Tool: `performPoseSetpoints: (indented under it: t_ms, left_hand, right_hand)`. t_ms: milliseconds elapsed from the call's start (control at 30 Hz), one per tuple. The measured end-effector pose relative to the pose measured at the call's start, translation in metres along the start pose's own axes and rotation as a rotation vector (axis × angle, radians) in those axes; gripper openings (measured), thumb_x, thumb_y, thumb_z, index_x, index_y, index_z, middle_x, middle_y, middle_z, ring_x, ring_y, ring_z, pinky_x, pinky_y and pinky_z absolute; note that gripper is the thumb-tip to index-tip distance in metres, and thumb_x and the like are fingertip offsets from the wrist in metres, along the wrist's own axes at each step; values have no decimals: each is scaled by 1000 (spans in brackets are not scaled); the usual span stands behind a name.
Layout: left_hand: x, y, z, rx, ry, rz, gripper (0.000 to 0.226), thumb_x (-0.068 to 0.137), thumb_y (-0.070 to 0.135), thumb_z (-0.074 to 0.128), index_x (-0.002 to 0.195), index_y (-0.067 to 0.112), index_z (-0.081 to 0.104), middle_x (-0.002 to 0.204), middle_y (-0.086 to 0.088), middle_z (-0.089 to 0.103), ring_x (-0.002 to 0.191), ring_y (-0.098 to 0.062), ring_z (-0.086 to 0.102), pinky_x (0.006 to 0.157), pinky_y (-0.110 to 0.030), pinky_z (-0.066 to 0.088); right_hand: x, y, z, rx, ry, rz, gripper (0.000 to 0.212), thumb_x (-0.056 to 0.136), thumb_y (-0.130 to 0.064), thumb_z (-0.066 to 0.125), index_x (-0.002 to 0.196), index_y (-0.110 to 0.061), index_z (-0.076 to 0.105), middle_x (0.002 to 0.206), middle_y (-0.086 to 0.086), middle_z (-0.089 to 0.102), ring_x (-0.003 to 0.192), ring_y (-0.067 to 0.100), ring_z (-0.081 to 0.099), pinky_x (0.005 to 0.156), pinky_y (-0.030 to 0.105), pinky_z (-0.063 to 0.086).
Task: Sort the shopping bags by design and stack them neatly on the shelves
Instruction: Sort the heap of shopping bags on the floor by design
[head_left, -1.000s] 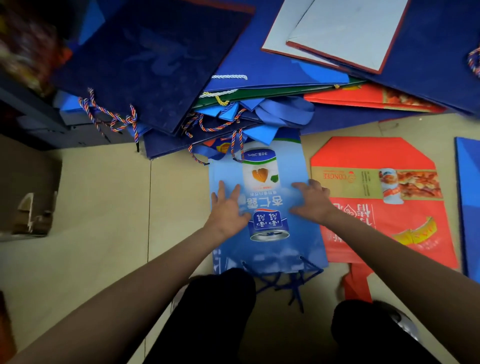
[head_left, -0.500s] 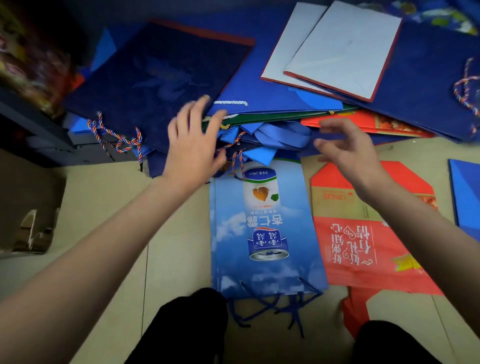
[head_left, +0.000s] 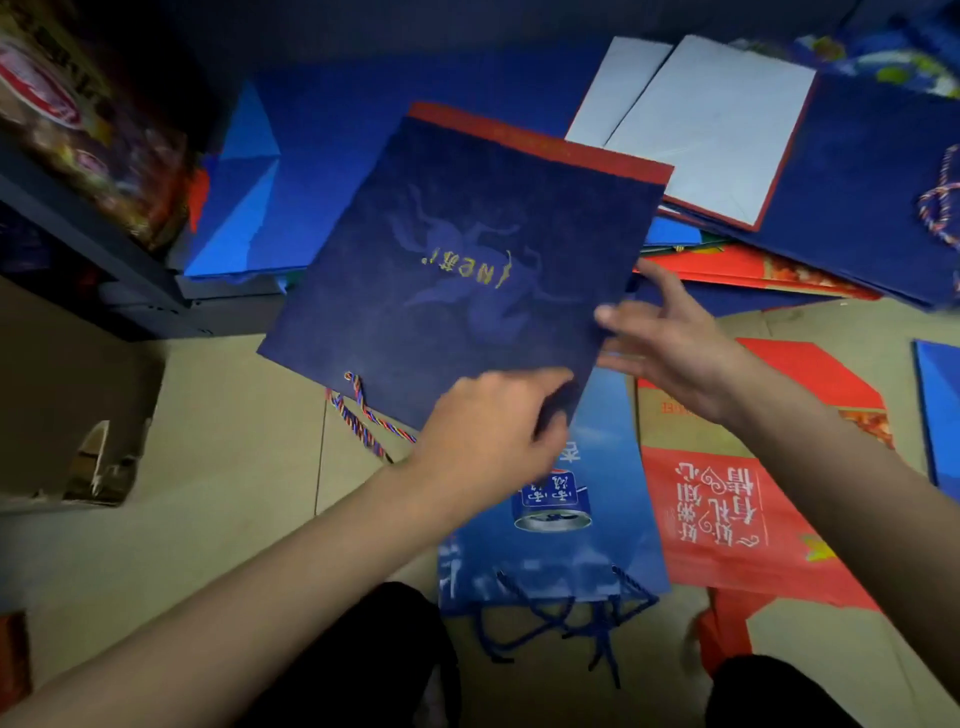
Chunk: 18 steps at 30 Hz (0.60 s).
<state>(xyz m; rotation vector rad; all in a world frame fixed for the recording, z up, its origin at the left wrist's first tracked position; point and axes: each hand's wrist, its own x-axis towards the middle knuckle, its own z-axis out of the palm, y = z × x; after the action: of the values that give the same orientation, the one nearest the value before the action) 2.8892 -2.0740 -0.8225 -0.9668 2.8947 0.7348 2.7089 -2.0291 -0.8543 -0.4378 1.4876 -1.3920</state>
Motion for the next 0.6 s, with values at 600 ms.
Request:
performPoseSetpoints:
  t_ms: [600]
  left_hand:
    - [20,-68,72,-993,257,-574,65,80,3,65,137,7,35,129,-12,53,113,-23,55,93,-29,46]
  right_hand:
    - [-42,84,-109,-743,409,-270,71,85,15,47,144,-20,26,93,4,53,76,30,60,63,31,42]
